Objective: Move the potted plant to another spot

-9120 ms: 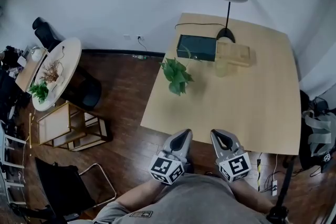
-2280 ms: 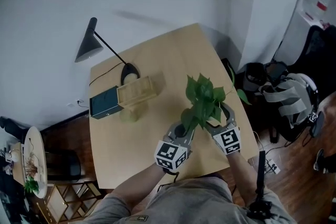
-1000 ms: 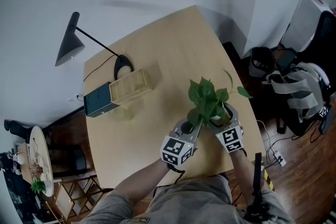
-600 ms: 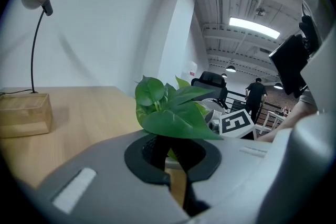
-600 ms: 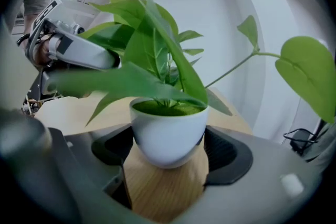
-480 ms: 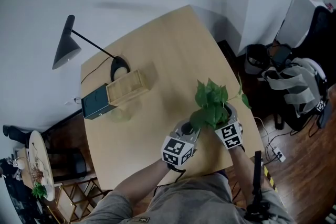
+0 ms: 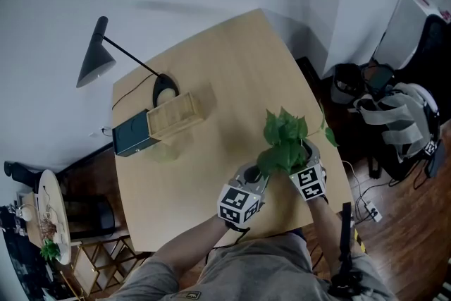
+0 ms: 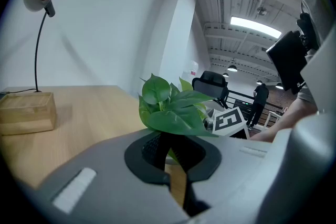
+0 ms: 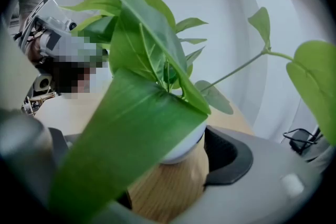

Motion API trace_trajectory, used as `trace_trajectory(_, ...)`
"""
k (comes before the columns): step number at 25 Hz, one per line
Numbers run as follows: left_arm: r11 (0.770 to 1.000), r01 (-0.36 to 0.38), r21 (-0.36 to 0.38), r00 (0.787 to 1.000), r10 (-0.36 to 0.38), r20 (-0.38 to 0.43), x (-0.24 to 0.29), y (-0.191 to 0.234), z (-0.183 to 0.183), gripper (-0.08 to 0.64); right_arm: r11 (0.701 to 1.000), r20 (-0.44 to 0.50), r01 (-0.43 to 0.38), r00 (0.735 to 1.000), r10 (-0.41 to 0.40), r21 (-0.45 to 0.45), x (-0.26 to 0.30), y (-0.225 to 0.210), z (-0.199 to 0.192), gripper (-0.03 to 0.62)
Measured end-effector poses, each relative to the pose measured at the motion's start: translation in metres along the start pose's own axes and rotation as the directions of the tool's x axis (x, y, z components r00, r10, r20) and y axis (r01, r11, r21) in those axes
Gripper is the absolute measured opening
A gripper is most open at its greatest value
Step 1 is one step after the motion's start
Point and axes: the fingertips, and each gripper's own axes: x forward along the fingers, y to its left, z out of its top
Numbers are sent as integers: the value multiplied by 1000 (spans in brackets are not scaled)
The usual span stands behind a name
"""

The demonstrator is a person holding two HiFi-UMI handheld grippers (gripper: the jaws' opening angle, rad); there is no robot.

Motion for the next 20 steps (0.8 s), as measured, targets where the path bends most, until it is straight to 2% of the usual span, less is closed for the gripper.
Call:
trace_trajectory(7, 1000, -18, -2, 1000, 18, 4, -8, -3, -3, 2, 999, -3, -31, 1000, 31, 18, -1, 0, -4, 433)
trace_trajectory(12, 999, -29, -24, 1000, 29, 12, -17, -1, -9, 2, 998, -19, -59, 998, 59, -8, -7, 4, -9, 451)
trace_trajectory(20, 997, -41, -64, 998, 44, 49, -35, 0, -19, 20, 999, -50, -32, 998, 32, -9, -33, 4, -20, 453)
